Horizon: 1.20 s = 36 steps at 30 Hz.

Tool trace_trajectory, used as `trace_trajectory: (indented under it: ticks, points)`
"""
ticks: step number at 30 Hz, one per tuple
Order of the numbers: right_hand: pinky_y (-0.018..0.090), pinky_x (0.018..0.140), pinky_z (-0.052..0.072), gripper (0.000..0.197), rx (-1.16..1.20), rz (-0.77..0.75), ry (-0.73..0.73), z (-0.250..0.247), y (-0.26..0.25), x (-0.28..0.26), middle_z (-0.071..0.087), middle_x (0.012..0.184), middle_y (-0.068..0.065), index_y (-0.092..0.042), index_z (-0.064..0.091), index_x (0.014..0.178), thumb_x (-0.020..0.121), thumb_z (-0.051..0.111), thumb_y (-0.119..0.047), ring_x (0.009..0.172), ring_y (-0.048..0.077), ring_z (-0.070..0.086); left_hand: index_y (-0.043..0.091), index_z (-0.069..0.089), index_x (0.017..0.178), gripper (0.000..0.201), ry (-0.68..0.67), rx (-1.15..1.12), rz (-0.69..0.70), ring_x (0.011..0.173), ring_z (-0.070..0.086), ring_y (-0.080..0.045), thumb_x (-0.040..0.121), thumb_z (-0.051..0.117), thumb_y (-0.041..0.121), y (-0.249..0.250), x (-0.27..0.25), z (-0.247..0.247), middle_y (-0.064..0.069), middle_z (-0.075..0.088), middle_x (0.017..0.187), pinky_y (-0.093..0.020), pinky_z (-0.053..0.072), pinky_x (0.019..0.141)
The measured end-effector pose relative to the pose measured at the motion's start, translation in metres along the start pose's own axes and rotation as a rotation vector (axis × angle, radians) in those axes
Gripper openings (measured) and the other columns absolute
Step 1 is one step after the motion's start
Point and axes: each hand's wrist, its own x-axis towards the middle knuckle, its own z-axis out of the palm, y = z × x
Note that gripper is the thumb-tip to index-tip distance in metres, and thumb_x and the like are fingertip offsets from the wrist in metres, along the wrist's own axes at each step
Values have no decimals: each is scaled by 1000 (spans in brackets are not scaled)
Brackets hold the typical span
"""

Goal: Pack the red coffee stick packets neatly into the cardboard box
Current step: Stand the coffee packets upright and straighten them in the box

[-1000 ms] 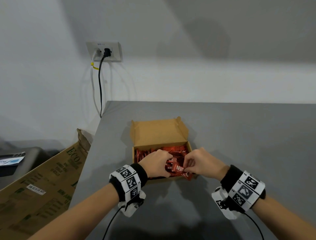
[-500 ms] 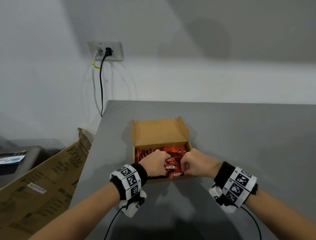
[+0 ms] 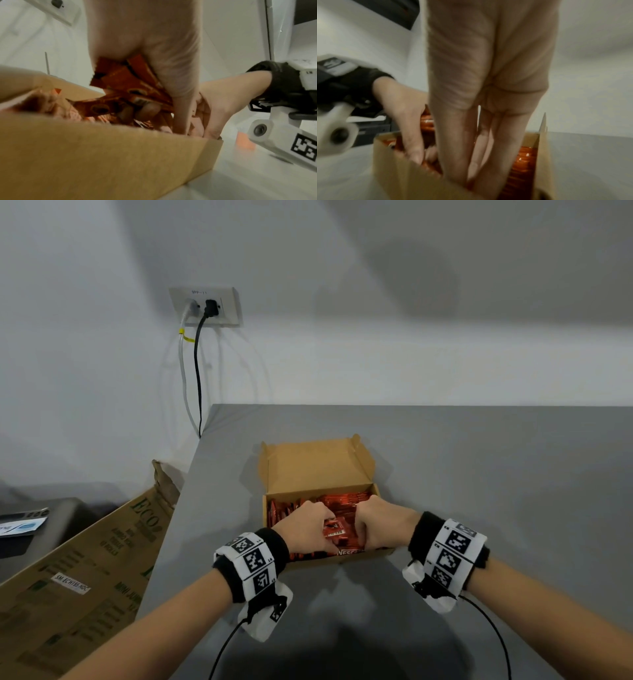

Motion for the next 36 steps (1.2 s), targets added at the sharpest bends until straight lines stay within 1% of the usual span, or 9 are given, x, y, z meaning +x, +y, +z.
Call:
trace_trajectory:
  ticks: [5, 8, 13, 16, 23, 27, 31, 34, 36]
  points:
    - [29, 78, 52, 15, -30, 30, -10, -3, 4, -6, 71, 93, 13, -2, 75, 87, 76, 65, -1, 86, 27, 65, 21, 48, 58, 32, 28, 97, 72, 60, 54, -14, 80, 69, 30, 6, -3, 5, 3, 59, 68, -23, 34, 54]
    - [33, 75, 51, 14, -113, 21, 2, 2, -4, -7, 69, 93, 18, 4, 69, 87, 80, 58, -1, 86, 32, 64, 19, 48, 62, 29, 27, 228, 104, 73, 61, -23, 86, 60, 30, 11, -1, 10, -4, 64, 79, -25, 35, 60]
    - [29, 66, 38, 17, -179, 23, -8, 1, -8, -8, 65, 98, 21, 8, 64, 91, 86, 52, -2, 81, 32, 57, 15, 51, 57, 33, -44, 186, 110, 58, 52, -17, 83, 66, 28, 14, 1, 1, 1, 58, 63, -26, 37, 54]
    - [24, 67, 41, 17, -115, 33, -28, -5, -2, -12, 69, 96, 16, 3, 71, 90, 81, 56, 0, 85, 29, 62, 8, 65, 76, 22, -45, 82, 53, 67, 61, -17, 77, 74, 28, 10, -1, -5, -6, 69, 80, -29, 49, 62]
    - [34, 73, 49, 15, -225, 45, 13, -3, -7, -19, 65, 100, 14, -2, 65, 92, 85, 53, -8, 91, 32, 62, 17, 56, 68, 22, 0, 121, 86, 72, 59, -18, 78, 72, 28, 11, 0, 3, -5, 66, 85, -27, 42, 63]
    - [29, 77, 54, 13, 13, 96, 114, -16, 17, -20, 70, 93, 4, -11, 74, 87, 79, 65, -9, 82, 19, 65, 10, 67, 94, 16, 172, -69, 49, 62, 58, -12, 90, 61, 24, 8, -7, -18, -1, 65, 85, -20, 48, 55]
    - [26, 80, 53, 15, 364, 175, 570, -6, 8, -13, 70, 93, 7, -9, 70, 96, 89, 58, -15, 84, 15, 64, 9, 59, 112, 20, 489, -234, -205, 59, 56, -10, 95, 51, 17, -19, -16, -43, -2, 63, 87, -16, 44, 50]
    - [38, 86, 50, 25, 421, 195, 495, 20, -29, 3, 68, 94, 10, -8, 68, 95, 91, 55, -29, 93, 22, 61, 6, 57, 105, 21, 632, -138, -337, 72, 57, -17, 92, 57, 23, -37, -25, -49, -9, 63, 92, -24, 45, 65]
    - [36, 82, 49, 33, 393, 185, 412, 31, -53, 10, 66, 93, 9, -6, 63, 94, 91, 53, -37, 92, 23, 59, 5, 54, 102, 21, 622, -124, -387, 77, 57, -22, 91, 58, 22, -43, -30, -46, -13, 63, 94, -30, 44, 68]
